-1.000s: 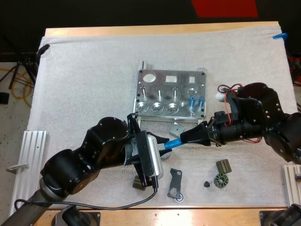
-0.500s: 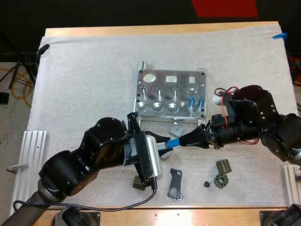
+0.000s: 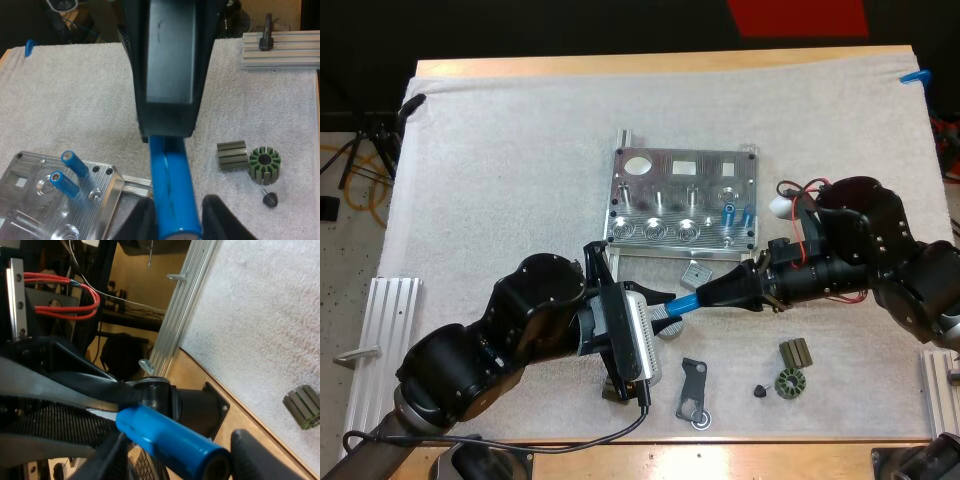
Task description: Load cells from right to left
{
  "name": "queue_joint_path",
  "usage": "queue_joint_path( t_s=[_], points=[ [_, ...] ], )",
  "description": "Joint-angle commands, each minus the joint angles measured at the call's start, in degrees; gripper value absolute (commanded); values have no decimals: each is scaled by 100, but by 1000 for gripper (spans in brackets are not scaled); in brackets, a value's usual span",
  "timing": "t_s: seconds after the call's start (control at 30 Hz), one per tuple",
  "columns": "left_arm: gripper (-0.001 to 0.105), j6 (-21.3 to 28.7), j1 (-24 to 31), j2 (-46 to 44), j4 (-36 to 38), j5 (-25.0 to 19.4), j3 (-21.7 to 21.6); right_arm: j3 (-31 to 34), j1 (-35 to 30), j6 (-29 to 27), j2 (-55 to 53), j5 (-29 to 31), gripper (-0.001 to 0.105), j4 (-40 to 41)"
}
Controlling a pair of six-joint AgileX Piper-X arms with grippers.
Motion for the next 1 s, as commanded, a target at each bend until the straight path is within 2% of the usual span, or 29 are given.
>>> queue_joint_path(
  t_s=[0.0,0.37,0.43,0.57,0.63,0.97],
  points=[
    [0,34,-11,-33,-96,-95,-8,-28,3,-2,-9,-271,46,-78],
    [0,34,-11,-33,-308,-228,-8,-28,3,121,-9,-377,44,-123],
    [0,34,-11,-33,-308,-228,-8,-28,3,121,-9,-379,35,-165],
    [0,34,-11,-33,-281,-228,-8,-28,3,121,-9,-379,6,-340],
    [0,34,-11,-33,-282,-228,-8,-28,3,121,-9,-379,0,-397],
    [0,34,-11,-33,-282,-305,-8,-28,3,121,-9,-470,0,-420]
  ],
)
